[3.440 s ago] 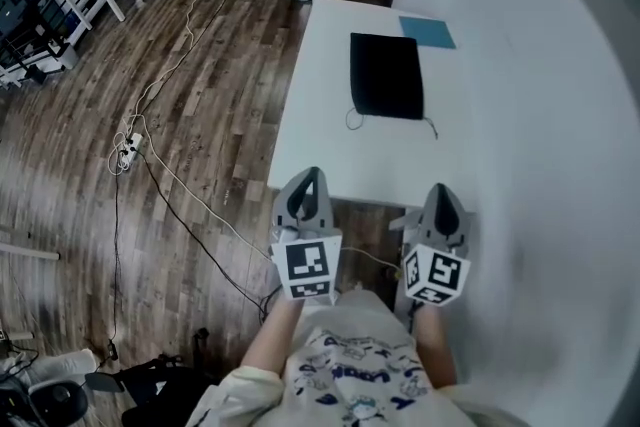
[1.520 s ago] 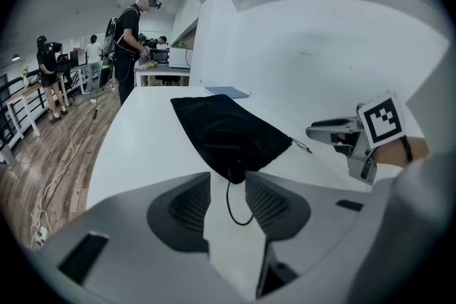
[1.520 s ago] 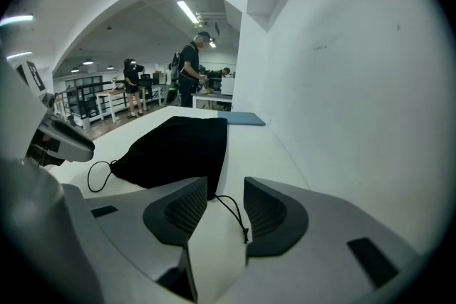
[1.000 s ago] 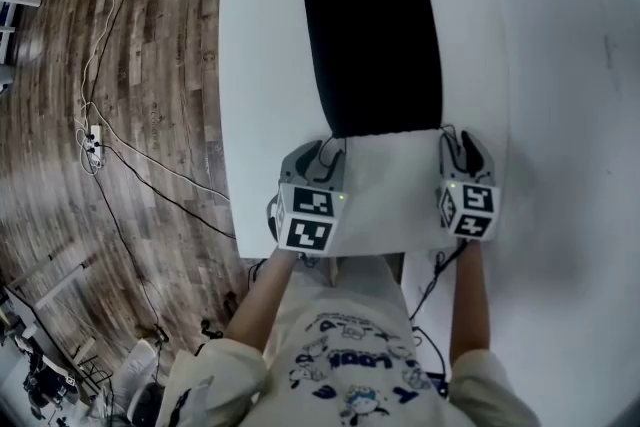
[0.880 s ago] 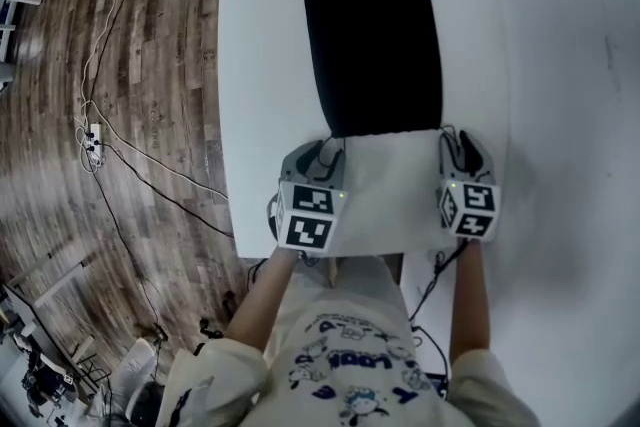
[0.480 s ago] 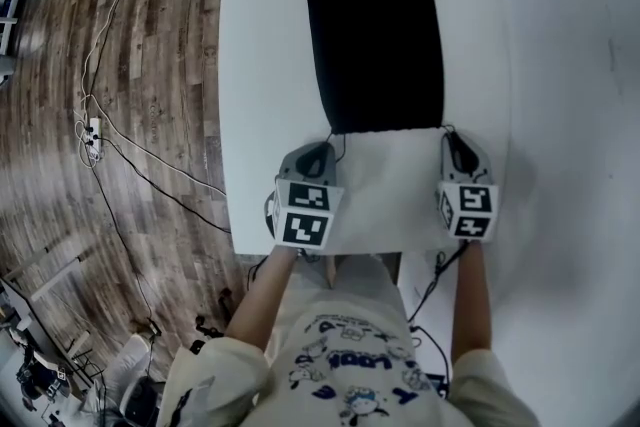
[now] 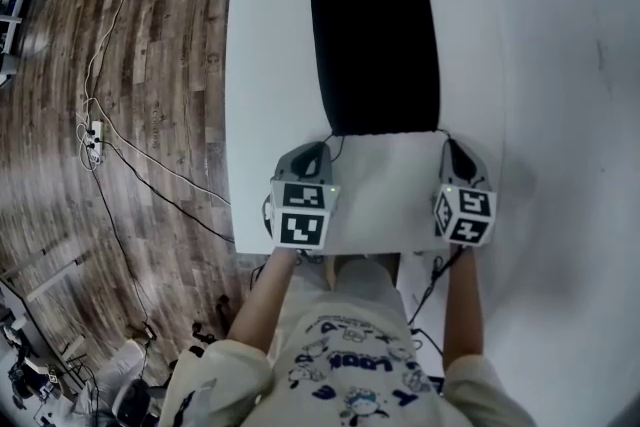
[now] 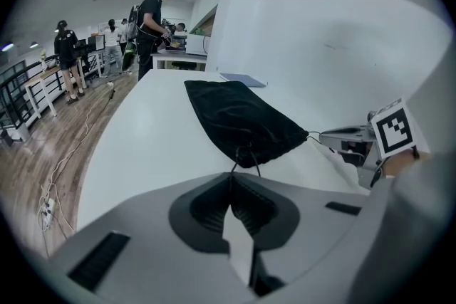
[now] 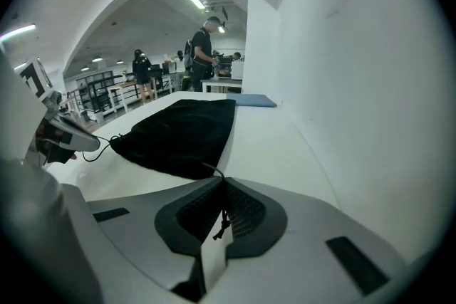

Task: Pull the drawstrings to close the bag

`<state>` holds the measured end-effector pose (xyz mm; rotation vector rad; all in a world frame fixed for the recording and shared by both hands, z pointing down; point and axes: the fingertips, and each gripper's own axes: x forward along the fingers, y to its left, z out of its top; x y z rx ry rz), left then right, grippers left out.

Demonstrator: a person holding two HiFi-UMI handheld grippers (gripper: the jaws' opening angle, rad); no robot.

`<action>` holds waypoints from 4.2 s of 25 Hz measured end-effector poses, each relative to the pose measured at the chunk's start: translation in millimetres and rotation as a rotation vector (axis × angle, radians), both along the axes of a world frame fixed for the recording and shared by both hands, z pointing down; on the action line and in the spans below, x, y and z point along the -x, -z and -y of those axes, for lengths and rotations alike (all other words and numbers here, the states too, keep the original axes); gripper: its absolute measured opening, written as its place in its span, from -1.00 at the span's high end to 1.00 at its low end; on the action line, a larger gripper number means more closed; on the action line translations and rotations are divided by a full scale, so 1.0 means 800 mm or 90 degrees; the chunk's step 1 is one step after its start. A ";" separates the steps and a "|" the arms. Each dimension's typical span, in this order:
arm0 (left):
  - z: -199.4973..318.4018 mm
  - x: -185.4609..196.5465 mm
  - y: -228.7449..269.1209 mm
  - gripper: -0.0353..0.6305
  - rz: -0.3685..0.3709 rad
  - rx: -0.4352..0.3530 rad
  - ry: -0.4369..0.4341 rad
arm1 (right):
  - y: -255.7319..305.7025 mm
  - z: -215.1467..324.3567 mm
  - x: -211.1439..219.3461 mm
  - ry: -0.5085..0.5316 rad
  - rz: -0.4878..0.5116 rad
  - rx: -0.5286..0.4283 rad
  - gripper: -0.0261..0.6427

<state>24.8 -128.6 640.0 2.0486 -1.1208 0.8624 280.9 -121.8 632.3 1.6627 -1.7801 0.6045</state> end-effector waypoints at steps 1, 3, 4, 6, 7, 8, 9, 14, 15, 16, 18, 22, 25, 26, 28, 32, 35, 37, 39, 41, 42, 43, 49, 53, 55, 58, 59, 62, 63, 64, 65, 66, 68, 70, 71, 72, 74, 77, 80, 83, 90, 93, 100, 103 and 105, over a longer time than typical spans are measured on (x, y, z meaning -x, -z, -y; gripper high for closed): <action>0.002 0.003 0.005 0.89 0.000 -0.005 0.007 | 0.009 0.002 0.001 -0.008 -0.003 -0.010 0.90; 0.007 0.010 0.016 0.89 0.000 -0.015 0.022 | 0.028 0.005 0.006 -0.018 -0.007 -0.032 0.90; 0.008 0.013 0.022 0.89 0.001 -0.021 0.029 | 0.037 0.006 0.008 -0.023 -0.009 -0.044 0.90; 0.010 0.019 0.034 0.89 0.008 -0.033 0.041 | 0.058 0.007 0.010 -0.034 -0.019 -0.068 0.90; 0.012 0.023 0.040 0.89 0.013 -0.040 0.048 | 0.068 0.008 0.010 -0.041 -0.027 -0.079 0.90; 0.013 0.027 0.047 0.89 0.017 -0.047 0.055 | 0.078 0.008 0.010 -0.048 -0.034 -0.089 0.90; 0.014 0.032 0.055 0.89 0.020 -0.053 0.063 | 0.088 0.008 0.011 -0.057 -0.041 -0.098 0.90; 0.022 0.060 0.091 0.89 0.032 -0.082 0.102 | 0.128 0.009 0.012 -0.096 -0.050 -0.134 0.90; 0.024 0.065 0.098 0.89 0.035 -0.088 0.110 | 0.136 0.009 0.011 -0.104 -0.051 -0.141 0.90; 0.026 0.070 0.105 0.89 0.039 -0.095 0.118 | 0.144 0.010 0.009 -0.112 -0.053 -0.148 0.90; 0.030 0.078 0.119 0.89 0.048 -0.111 0.134 | 0.158 0.011 0.002 -0.127 -0.058 -0.164 0.90; 0.038 0.100 0.145 0.89 0.064 -0.143 0.169 | 0.187 0.013 -0.003 -0.153 -0.062 -0.197 0.90; 0.043 0.115 0.164 0.89 0.068 -0.161 0.191 | 0.205 0.014 -0.005 -0.169 -0.065 -0.215 0.90; 0.045 0.120 0.170 0.89 0.070 -0.167 0.198 | 0.210 0.014 -0.006 -0.173 -0.065 -0.222 0.90; 0.049 0.129 0.180 0.89 0.073 -0.178 0.213 | 0.218 0.016 -0.009 -0.184 -0.066 -0.232 0.90; 0.054 0.146 0.196 0.89 0.074 -0.190 0.236 | 0.234 0.016 -0.016 -0.198 -0.082 -0.244 0.90; 0.056 0.154 0.207 0.89 0.079 -0.200 0.247 | 0.243 0.014 -0.023 -0.222 -0.098 -0.249 0.90; 0.058 0.158 0.211 0.89 0.089 -0.207 0.255 | 0.246 0.010 -0.030 -0.248 -0.105 -0.249 0.90; 0.059 0.165 0.213 0.89 0.098 -0.217 0.264 | 0.248 0.006 -0.036 -0.271 -0.108 -0.251 0.90; 0.060 0.172 0.216 0.89 0.099 -0.225 0.273 | 0.253 0.002 -0.039 -0.289 -0.109 -0.256 0.90; 0.060 0.175 0.217 0.89 0.099 -0.227 0.278 | 0.256 0.001 -0.041 -0.296 -0.109 -0.260 0.90; 0.060 0.179 0.219 0.89 0.101 -0.228 0.283 | 0.259 0.000 -0.043 -0.301 -0.110 -0.264 0.90; 0.063 0.201 0.227 0.89 0.112 -0.232 0.315 | 0.269 -0.004 -0.053 -0.322 -0.116 -0.277 0.90; 0.061 0.221 0.231 0.89 0.122 -0.229 0.337 | 0.271 -0.007 -0.061 -0.341 -0.115 -0.278 0.90; 0.060 0.233 0.229 0.89 0.127 -0.226 0.353 | 0.271 -0.006 -0.063 -0.344 -0.114 -0.280 0.90; 0.059 0.249 0.228 0.89 0.137 -0.231 0.373 | 0.269 -0.007 -0.065 -0.349 -0.106 -0.280 0.90; 0.058 0.253 0.228 0.89 0.141 -0.234 0.378 | 0.268 -0.008 -0.066 -0.352 -0.101 -0.280 0.90; 0.056 0.268 0.230 0.89 0.144 -0.232 0.393 | 0.265 -0.010 -0.069 -0.358 -0.091 -0.276 0.90; 0.055 0.274 0.230 0.89 0.142 -0.230 0.399 | 0.266 -0.010 -0.068 -0.359 -0.091 -0.275 0.90; 0.055 0.280 0.230 0.89 0.140 -0.229 0.405 | 0.267 -0.010 -0.068 -0.362 -0.091 -0.273 0.90; 0.055 0.286 0.230 0.89 0.138 -0.230 0.412 | 0.267 -0.011 -0.068 -0.365 -0.092 -0.272 0.90; 0.055 0.291 0.230 0.89 0.138 -0.231 0.417 | 0.265 -0.012 -0.069 -0.368 -0.091 -0.270 0.90; 0.052 0.298 0.231 0.89 0.143 -0.230 0.427 | 0.261 -0.012 -0.068 -0.370 -0.083 -0.269 0.90; 0.050 0.303 0.231 0.89 0.148 -0.230 0.434 | 0.261 -0.012 -0.069 -0.369 -0.078 -0.272 0.90; 0.050 0.307 0.231 0.89 0.148 -0.234 0.438 | 0.260 -0.012 -0.070 -0.369 -0.072 -0.273 0.90; 0.052 0.310 0.232 0.89 0.147 -0.238 0.441 | 0.260 -0.011 -0.069 -0.370 -0.063 -0.273 0.90; 0.054 0.313 0.236 0.89 0.145 -0.238 0.443 | 0.259 -0.007 -0.069 -0.370 -0.054 -0.272 0.90; 0.056 0.313 0.238 0.89 0.144 -0.233 0.441 | 0.261 -0.007 -0.073 -0.375 -0.068 -0.271 0.90; 0.054 0.312 0.235 0.89 0.136 -0.230 0.444 | 0.258 -0.007 -0.073 -0.373 -0.056 -0.269 0.90; 0.054 0.308 0.234 0.89 0.127 -0.226 0.449 | 0.253 -0.007 -0.075 -0.374 -0.042 -0.260 0.90; 0.055 0.269 0.226 0.89 0.094 -0.214 0.399 | 0.228 0.001 -0.054 -0.319 0.003 -0.220 0.90; 0.060 0.237 0.225 0.89 0.063 -0.209 0.362 | 0.222 0.008 -0.028 -0.284 0.022 -0.207 0.90; 0.053 0.139 0.231 0.88 0.010 -0.224 0.227 | 0.219 0.017 0.077 -0.123 0.098 -0.183 0.90; 0.046 0.100 0.240 0.88 -0.027 -0.235 0.168 | 0.233 0.016 0.112 -0.064 0.117 -0.200 0.85; 0.040 0.081 0.249 0.85 -0.053 -0.237 0.143 | 0.243 0.015 0.129 -0.038 0.132 -0.212 0.65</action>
